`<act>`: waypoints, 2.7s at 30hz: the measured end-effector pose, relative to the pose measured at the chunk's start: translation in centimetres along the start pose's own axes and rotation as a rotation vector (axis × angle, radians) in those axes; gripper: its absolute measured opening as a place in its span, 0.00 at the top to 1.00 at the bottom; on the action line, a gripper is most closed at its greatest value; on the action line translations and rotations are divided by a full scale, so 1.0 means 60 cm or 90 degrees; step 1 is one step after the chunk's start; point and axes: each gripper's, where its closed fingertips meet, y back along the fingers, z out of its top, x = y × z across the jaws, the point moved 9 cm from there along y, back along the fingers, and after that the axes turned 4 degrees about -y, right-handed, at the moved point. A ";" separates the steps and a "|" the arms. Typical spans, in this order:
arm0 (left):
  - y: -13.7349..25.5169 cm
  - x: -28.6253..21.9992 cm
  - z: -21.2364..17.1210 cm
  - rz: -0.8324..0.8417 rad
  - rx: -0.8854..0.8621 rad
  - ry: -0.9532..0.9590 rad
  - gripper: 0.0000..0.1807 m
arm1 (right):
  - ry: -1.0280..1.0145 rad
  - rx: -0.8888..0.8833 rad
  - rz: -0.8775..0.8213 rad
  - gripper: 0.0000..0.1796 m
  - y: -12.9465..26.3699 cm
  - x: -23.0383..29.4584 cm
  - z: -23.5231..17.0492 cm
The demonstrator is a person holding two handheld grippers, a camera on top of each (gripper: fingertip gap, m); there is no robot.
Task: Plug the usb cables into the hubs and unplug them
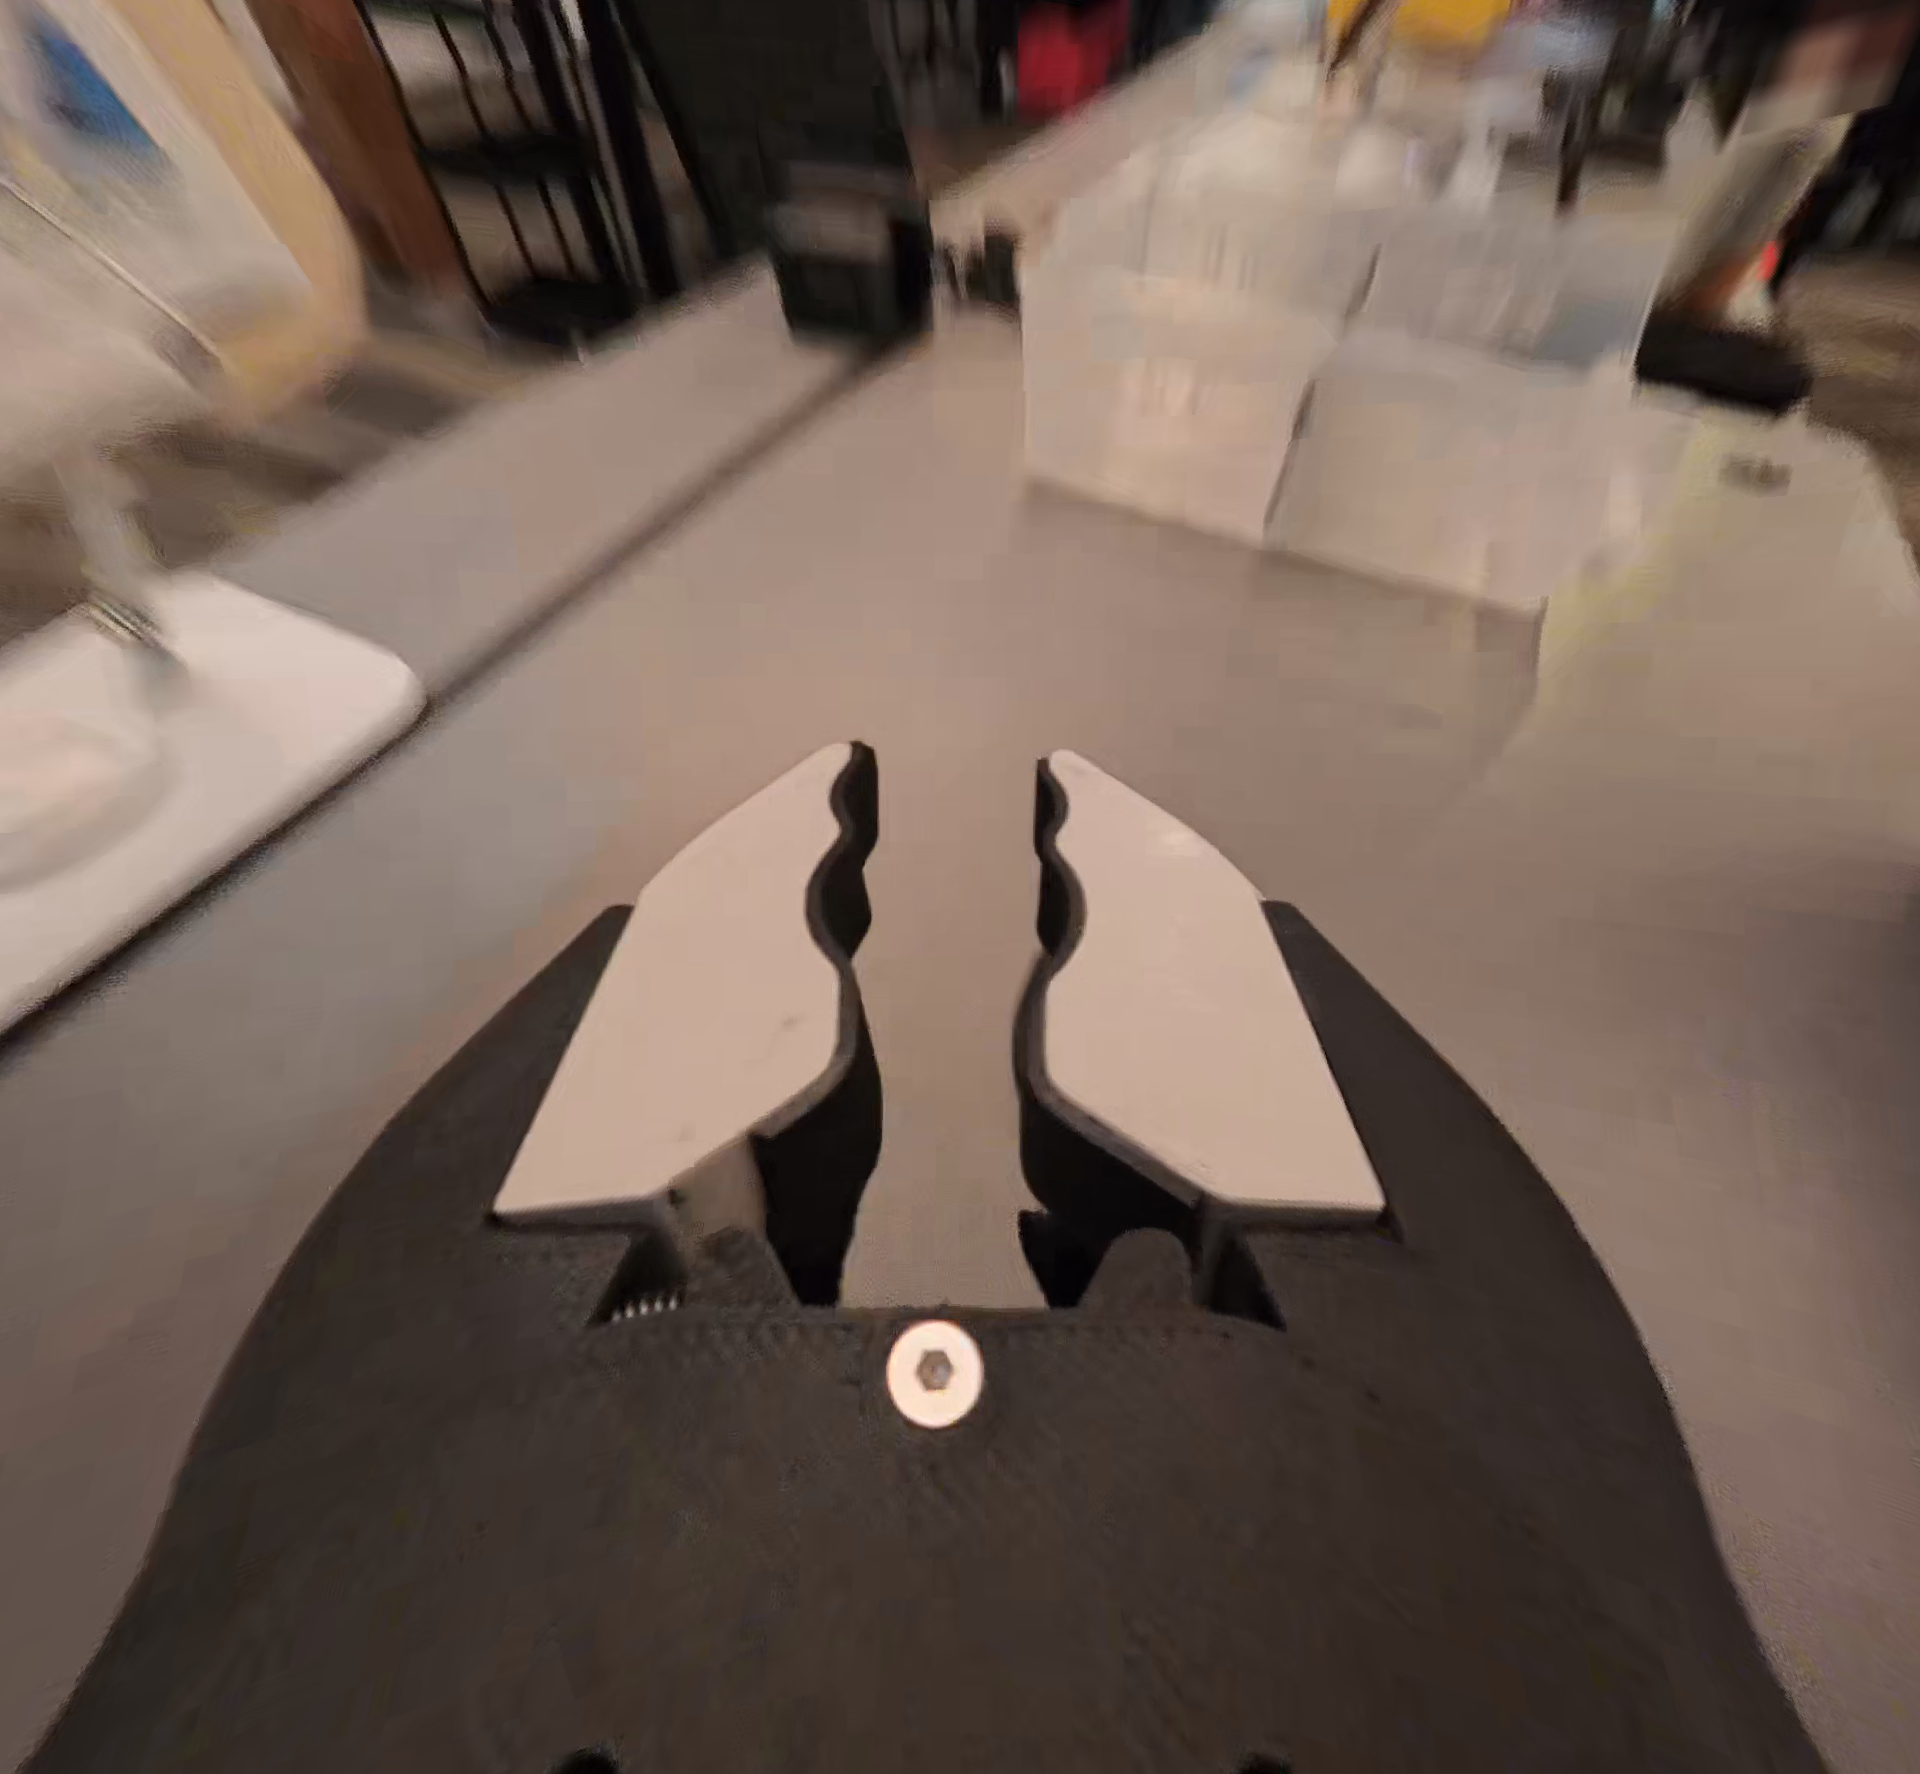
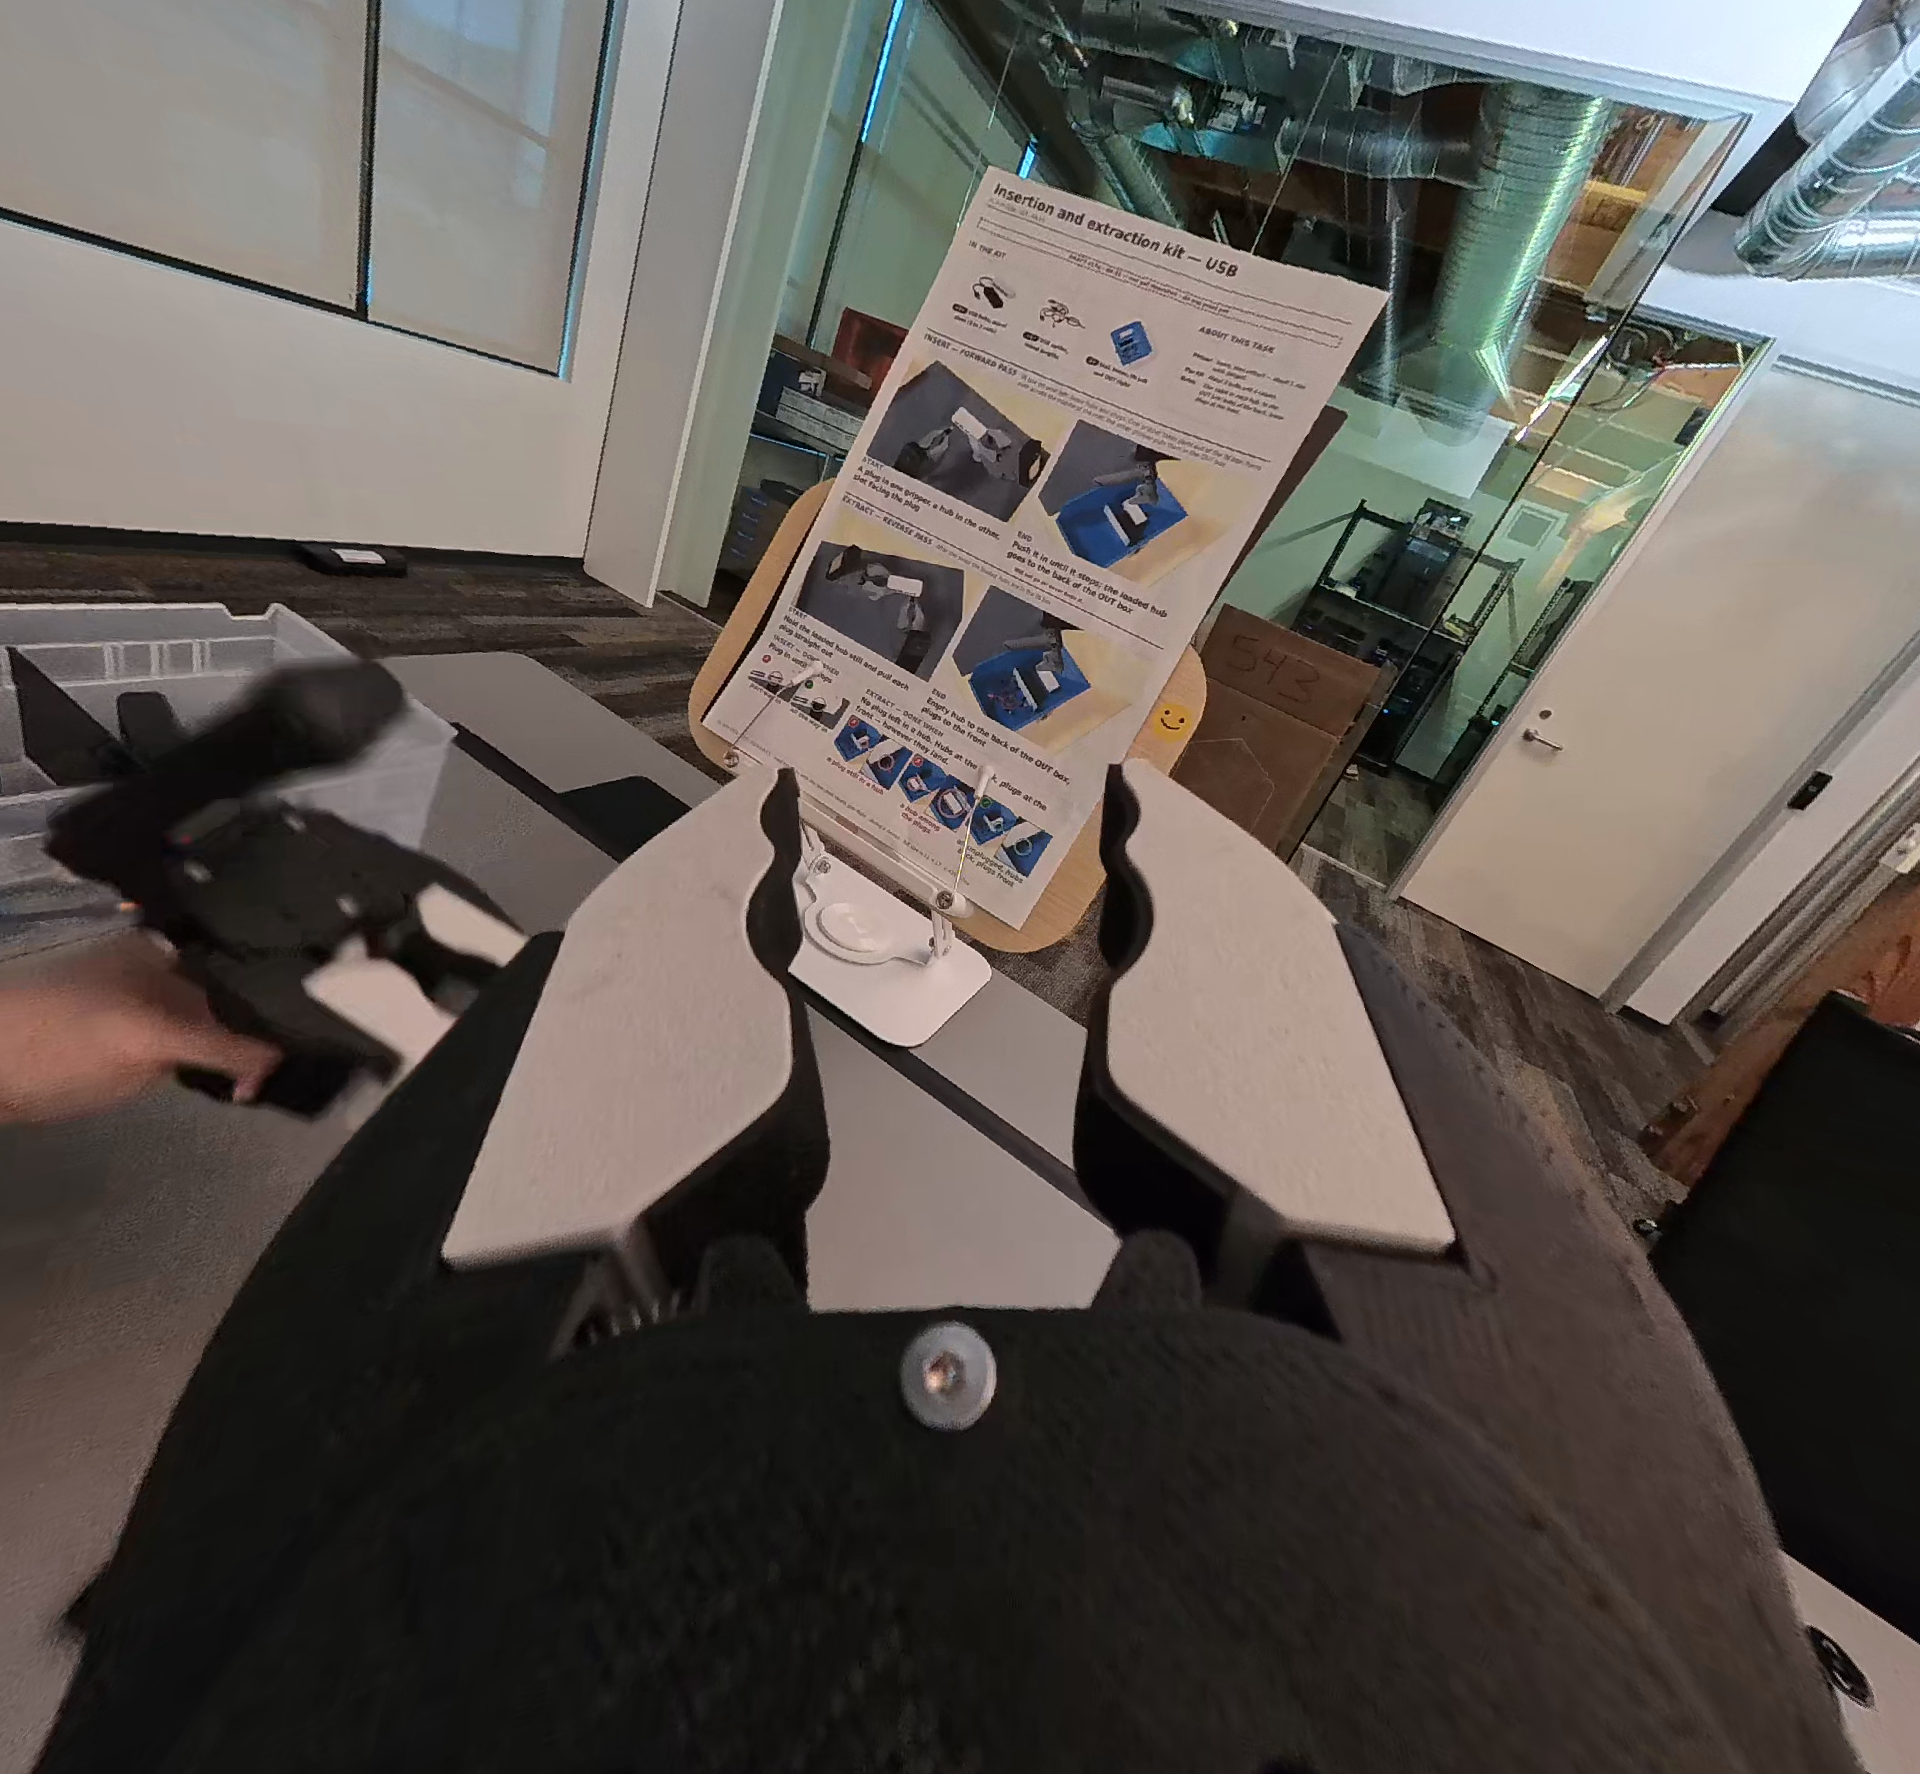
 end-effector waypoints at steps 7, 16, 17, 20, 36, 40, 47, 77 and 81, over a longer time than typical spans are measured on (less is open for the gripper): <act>0.220 0.082 0.075 0.159 -0.208 -0.175 0.85 | -0.010 -0.004 -0.008 0.69 0.007 -0.017 -0.003; 0.411 0.314 -0.042 0.072 0.388 -0.156 0.73 | -0.019 0.029 -0.030 0.69 -0.009 -0.032 -0.024; 0.422 0.328 -0.058 0.066 0.448 -0.157 0.73 | -0.013 0.035 -0.039 0.69 -0.011 -0.033 -0.026; 0.454 0.353 -0.113 0.033 0.651 -0.142 0.73 | -0.008 0.060 -0.044 0.69 -0.020 -0.032 -0.036; 0.440 0.377 -0.233 -0.106 0.825 -0.233 0.77 | 0.028 0.159 -0.031 0.69 -0.086 -0.007 -0.081; 0.438 0.376 -0.238 -0.108 0.837 -0.236 0.81 | 0.050 0.176 -0.029 0.69 -0.095 -0.003 -0.089; 0.444 0.367 -0.204 -0.053 0.891 -0.258 0.82 | 0.043 0.176 -0.024 0.69 -0.096 -0.010 -0.094; 0.299 0.157 0.199 0.170 0.928 -0.431 0.85 | -0.122 -0.029 0.029 0.70 0.043 -0.087 -0.027; 0.189 0.111 0.197 0.133 0.842 -0.457 0.85 | -0.106 -0.028 0.028 0.70 0.068 -0.086 -0.016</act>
